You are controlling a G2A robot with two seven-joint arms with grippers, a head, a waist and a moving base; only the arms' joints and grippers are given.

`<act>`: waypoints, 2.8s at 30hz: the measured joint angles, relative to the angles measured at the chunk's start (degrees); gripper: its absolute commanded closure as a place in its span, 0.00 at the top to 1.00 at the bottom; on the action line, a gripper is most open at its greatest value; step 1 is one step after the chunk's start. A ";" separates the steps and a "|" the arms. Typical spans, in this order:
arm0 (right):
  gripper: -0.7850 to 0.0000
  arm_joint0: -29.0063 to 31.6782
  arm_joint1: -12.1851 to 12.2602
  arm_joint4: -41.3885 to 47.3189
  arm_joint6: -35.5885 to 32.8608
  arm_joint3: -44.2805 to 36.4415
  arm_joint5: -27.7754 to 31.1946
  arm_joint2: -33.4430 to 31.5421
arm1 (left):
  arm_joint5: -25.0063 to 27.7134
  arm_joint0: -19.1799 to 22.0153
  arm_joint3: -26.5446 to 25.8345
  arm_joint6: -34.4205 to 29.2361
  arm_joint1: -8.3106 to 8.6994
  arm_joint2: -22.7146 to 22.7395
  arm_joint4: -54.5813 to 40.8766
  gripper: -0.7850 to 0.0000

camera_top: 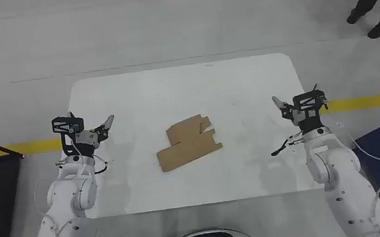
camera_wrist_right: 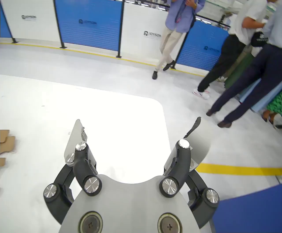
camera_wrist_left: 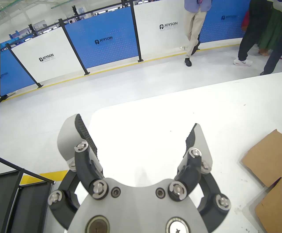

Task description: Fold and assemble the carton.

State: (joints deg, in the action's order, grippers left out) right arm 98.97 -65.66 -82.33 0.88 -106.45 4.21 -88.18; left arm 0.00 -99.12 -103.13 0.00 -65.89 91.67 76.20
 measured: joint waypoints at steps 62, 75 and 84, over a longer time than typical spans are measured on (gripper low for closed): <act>0.43 -28.20 3.09 -85.33 28.03 17.76 26.93 32.17 | 0.00 0.00 0.00 0.00 0.00 0.00 0.00 1.00; 0.38 -30.85 2.82 -82.50 33.03 21.06 25.16 35.12 | 0.00 0.00 0.00 0.00 0.00 0.00 0.00 1.00; 0.38 -29.89 3.42 -81.43 39.07 20.07 22.35 36.56 | 0.00 0.00 0.00 0.00 0.00 0.00 0.00 1.00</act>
State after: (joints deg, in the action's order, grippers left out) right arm 69.08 -62.24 -163.76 39.95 -86.38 26.56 -51.62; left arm 0.00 -99.12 -103.13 0.00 -65.89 91.67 76.20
